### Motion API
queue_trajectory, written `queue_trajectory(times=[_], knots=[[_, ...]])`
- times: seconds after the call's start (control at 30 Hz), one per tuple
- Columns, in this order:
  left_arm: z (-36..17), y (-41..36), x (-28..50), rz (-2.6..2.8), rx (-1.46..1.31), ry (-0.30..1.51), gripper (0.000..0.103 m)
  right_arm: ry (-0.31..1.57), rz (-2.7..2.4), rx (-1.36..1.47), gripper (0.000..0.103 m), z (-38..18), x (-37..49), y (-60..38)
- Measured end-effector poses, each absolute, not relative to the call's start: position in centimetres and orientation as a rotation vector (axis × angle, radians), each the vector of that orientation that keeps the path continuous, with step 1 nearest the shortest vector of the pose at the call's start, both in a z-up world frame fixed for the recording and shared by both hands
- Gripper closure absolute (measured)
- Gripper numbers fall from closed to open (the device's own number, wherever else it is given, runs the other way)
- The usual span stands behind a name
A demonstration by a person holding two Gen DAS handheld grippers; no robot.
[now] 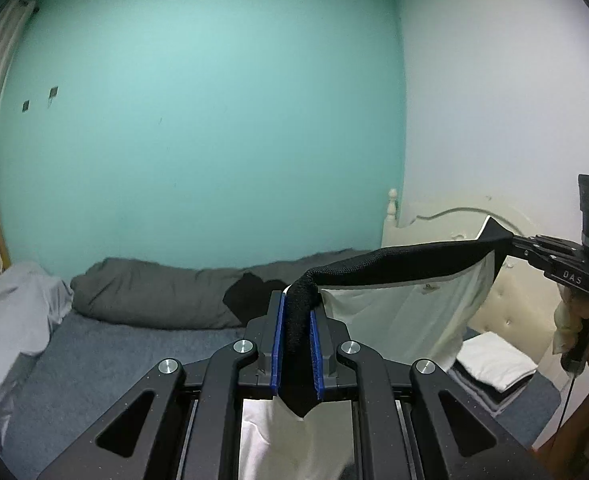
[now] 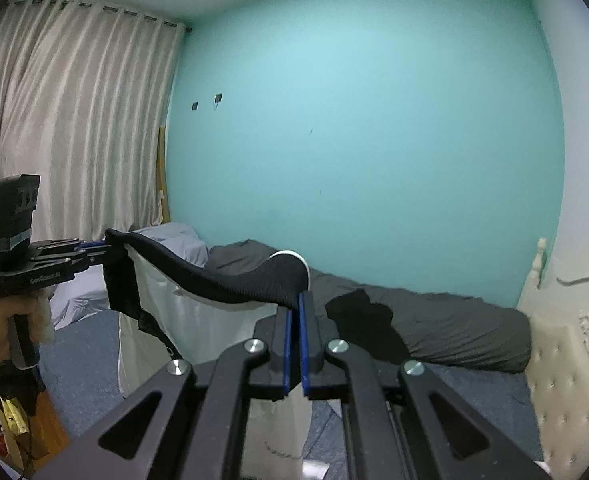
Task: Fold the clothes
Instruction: 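Lift the white shirt up with both tools holding its black trim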
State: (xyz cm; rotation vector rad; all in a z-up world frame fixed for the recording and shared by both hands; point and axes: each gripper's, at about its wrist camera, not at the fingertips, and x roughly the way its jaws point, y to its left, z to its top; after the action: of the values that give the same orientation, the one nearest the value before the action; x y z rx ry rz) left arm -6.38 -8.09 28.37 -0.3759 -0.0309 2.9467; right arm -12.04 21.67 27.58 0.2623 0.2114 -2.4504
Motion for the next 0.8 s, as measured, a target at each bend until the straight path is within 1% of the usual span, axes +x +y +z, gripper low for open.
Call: queue_trajectory(times=[0.13, 0.37, 0.57, 0.8], knots=[[30.6, -7.1, -4.1, 2.938, -0.340, 0.000, 0.091, 0.182, -2.461, 0.244, 0.100, 29.8, -9.9, 23.2], [32.1, -5.7, -1.1, 2.910, -0.324, 0.028, 0.091, 0.192, -2.471, 0.244, 0.100, 30.6, -7.1, 24.1], [28.8, -5.4, -1.9, 2.880, -0.423, 0.015, 0.091, 0.200, -2.474, 0.339, 0.100, 27.2, -7.9, 24.1], [22.5, -5.5, -7.4, 2.863, -0.600, -0.001, 0.091, 0.169, -2.460, 0.505, 0.100, 21.4, -11.9, 22.5]])
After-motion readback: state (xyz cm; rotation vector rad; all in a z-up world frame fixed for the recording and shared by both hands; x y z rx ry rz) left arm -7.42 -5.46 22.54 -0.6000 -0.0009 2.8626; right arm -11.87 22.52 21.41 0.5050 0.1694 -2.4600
